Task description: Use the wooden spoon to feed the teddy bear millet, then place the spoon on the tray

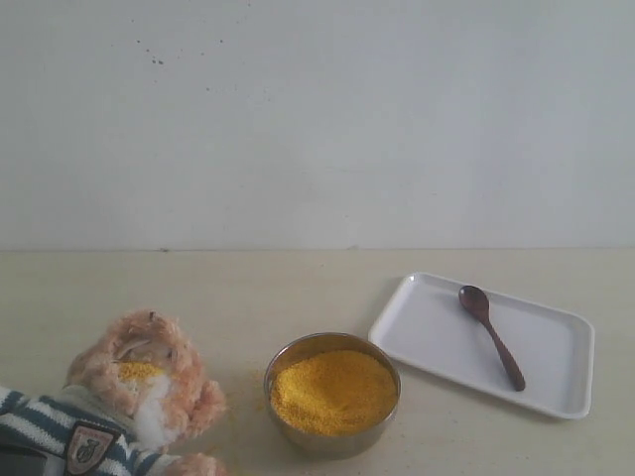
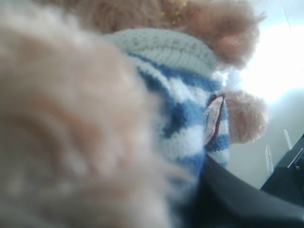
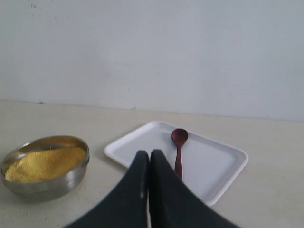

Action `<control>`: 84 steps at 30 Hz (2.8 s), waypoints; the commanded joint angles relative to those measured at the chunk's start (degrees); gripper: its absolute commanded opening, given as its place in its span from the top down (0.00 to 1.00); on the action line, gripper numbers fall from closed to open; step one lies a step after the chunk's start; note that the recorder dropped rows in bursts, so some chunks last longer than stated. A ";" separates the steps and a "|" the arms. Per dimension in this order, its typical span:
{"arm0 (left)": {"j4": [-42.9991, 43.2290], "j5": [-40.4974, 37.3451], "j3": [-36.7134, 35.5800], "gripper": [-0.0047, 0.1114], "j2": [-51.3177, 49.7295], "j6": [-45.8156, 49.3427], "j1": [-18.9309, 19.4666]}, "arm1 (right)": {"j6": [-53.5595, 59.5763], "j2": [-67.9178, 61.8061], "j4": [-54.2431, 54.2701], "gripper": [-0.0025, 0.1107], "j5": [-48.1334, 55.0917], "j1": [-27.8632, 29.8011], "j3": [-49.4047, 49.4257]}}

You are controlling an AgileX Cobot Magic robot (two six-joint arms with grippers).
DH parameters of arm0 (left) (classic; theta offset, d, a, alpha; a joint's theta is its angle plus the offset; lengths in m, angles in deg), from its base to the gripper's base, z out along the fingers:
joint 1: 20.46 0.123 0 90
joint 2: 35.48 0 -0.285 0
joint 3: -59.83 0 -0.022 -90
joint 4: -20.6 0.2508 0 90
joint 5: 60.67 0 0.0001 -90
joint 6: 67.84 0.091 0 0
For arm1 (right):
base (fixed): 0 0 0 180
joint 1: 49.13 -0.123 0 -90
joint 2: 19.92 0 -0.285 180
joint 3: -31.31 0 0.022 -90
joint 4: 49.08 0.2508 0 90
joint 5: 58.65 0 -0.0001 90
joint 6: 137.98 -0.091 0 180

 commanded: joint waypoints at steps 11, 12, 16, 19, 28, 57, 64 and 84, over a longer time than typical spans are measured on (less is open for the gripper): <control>-0.82 -0.74 -0.07 0.92 0.65 0.33 0.19 | 6.47 0.41 5.00 0.98 2.86 0.19 -0.01; -0.82 -0.74 -0.07 0.92 0.65 0.33 0.19 | 6.47 0.41 5.00 0.98 2.86 0.19 -0.01; -0.82 -0.59 -0.07 0.92 0.65 0.33 0.19 | 6.47 0.41 5.00 0.98 2.86 0.19 -0.01; -0.82 -0.59 -0.07 0.92 0.65 0.33 0.19 | 6.47 0.41 5.00 0.98 2.86 0.19 -0.01; -0.82 -0.59 -0.07 0.92 0.65 0.33 0.19 | 6.47 0.41 5.00 0.98 2.86 0.19 -0.01; -8.70 1.61 9.34 0.92 -16.54 1.10 -0.50 | 6.32 0.41 5.00 0.98 2.86 0.19 -0.01; -14.23 3.82 9.60 0.92 -23.17 6.13 -1.45 | 6.32 0.41 5.00 0.98 2.86 0.19 -0.01; -13.74 6.95 12.02 0.21 -26.57 5.89 -1.10 | 6.22 0.41 5.00 0.98 2.86 0.19 -0.01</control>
